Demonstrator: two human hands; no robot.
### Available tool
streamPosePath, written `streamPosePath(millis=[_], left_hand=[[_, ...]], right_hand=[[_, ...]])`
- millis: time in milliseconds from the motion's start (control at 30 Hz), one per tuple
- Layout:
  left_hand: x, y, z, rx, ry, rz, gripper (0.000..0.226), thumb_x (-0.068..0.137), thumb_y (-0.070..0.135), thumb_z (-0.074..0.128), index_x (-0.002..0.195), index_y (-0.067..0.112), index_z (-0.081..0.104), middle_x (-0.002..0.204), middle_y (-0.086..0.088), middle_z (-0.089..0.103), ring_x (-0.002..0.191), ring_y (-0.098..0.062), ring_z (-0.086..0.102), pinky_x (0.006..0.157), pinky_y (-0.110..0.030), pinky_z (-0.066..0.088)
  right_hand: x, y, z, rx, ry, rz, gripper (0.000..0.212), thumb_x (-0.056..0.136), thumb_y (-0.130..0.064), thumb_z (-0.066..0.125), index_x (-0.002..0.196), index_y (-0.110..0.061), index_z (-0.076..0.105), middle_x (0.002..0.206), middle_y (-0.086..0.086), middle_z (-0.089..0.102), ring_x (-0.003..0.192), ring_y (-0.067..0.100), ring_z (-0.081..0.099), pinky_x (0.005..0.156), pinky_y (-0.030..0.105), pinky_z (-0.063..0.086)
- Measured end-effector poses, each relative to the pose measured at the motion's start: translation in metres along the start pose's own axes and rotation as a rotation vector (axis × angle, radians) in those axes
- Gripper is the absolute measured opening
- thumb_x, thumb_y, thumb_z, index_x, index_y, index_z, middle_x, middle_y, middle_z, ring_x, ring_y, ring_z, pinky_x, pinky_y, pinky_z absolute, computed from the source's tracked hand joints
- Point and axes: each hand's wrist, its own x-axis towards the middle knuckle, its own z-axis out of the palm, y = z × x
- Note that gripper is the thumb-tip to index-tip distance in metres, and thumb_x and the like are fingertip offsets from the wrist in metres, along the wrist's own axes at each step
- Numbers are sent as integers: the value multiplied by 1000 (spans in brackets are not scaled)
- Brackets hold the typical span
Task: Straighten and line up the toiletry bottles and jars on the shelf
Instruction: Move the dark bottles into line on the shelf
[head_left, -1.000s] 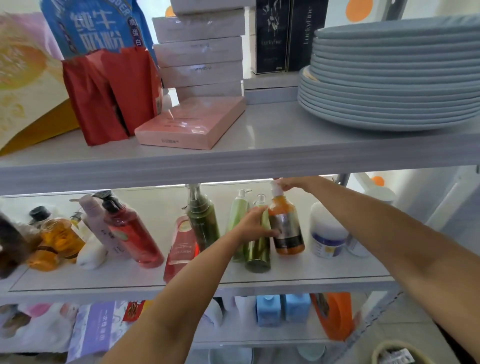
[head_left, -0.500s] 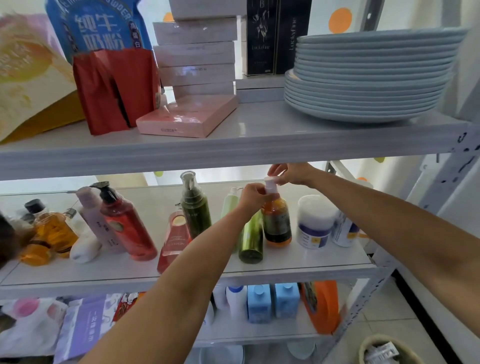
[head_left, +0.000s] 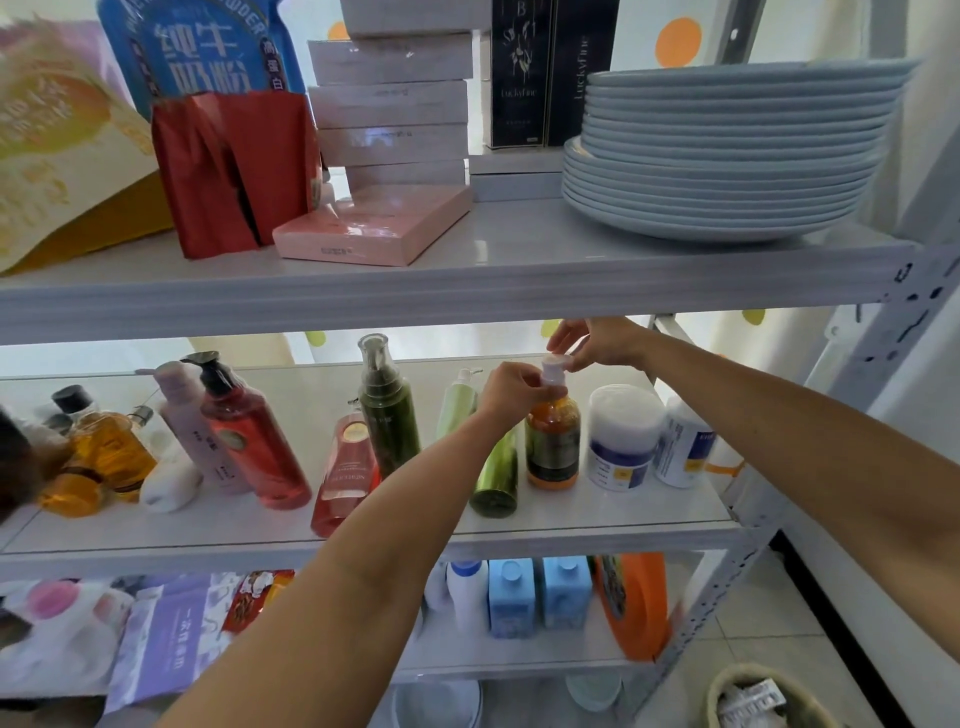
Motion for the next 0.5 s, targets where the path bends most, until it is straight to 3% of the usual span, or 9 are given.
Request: streamPosePath(millis=[167, 267, 367, 500], left_hand=[[-6, 0, -5, 11, -78, 42, 29, 74, 19, 80, 93, -1, 72, 91, -19, 71, 79, -27, 64, 82, -47, 55], [-9, -2, -13, 93, -196, 71, 39, 75, 14, 79, 109, 0, 67, 108, -17, 68, 99, -29, 64, 88, -44, 55], [-16, -13, -23, 243, -264, 56, 65, 74, 20, 80, 132, 10, 53, 137, -11, 53, 124, -27, 51, 100, -43, 47], [-24, -37, -39, 401, -233, 3, 84, 75, 29, 79, 145, 13, 35, 150, -10, 37, 137, -29, 35, 110, -43, 34]], right_hand=[[-2, 2, -5, 29, -143, 52, 43, 78, 2, 71, 119, -5, 59, 116, 11, 64, 100, 20, 60, 85, 27, 51], [0, 0, -10, 12, -281, 103, 45, 82, 3, 67, 124, -7, 57, 116, 8, 62, 101, 19, 59, 75, 19, 51], [3, -1, -16, 13, -434, 175, 43, 84, 2, 64, 124, -12, 55, 121, 5, 59, 107, 19, 57, 80, 21, 51], [11, -3, -15, 84, -468, 270, 38, 91, -25, 59, 127, -13, 53, 125, 5, 56, 111, 21, 55, 91, 30, 49]])
